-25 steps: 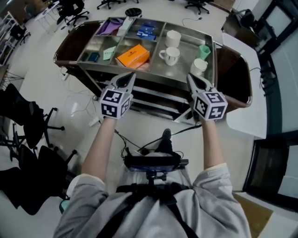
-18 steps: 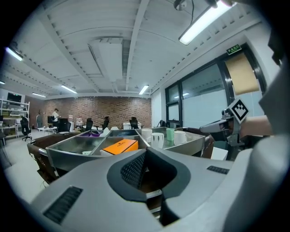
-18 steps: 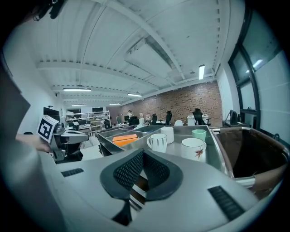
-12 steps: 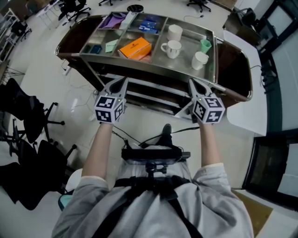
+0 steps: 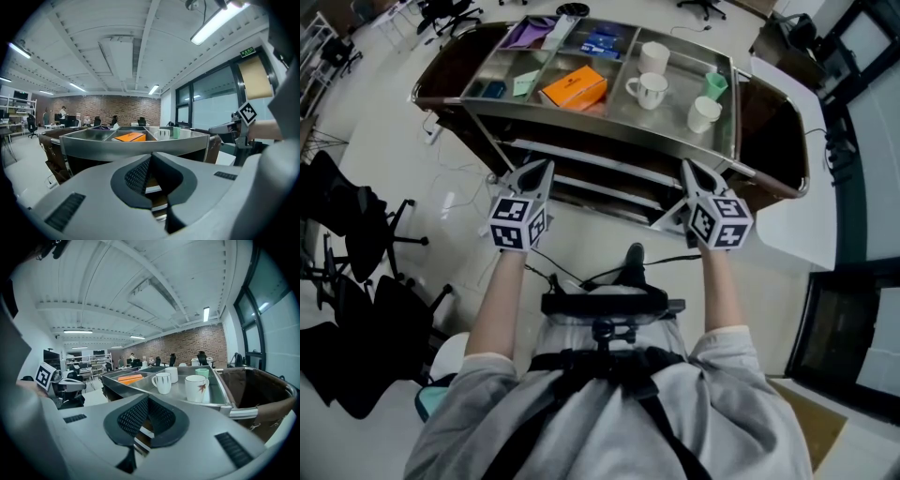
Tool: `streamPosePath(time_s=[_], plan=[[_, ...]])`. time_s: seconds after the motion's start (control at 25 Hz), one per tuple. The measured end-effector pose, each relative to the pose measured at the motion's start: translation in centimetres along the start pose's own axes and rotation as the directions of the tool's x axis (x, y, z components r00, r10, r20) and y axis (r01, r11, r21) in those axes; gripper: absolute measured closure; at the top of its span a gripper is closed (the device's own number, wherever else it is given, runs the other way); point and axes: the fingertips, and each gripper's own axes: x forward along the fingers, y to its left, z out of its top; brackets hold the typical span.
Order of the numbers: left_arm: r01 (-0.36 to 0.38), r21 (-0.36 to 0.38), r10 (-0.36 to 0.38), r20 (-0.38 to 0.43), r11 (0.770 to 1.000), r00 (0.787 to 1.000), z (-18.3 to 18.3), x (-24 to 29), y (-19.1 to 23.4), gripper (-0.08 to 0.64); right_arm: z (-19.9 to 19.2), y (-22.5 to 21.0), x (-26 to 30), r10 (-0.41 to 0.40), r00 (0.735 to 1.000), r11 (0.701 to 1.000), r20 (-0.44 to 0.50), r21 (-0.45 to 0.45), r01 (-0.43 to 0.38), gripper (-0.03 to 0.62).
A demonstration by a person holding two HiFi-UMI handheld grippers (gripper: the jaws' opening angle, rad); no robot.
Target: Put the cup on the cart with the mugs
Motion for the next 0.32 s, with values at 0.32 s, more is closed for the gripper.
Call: streamPosePath(time_s=[0.32], plan=[[-0.004, -0.008, 0.004, -0.007, 1.000, 1.000, -0.77, -0.64, -0.01, 0.557, -0.27, -0.10, -0.22, -0.008, 1.000, 1.000, 0.002, -0.007, 0.008, 0.592]])
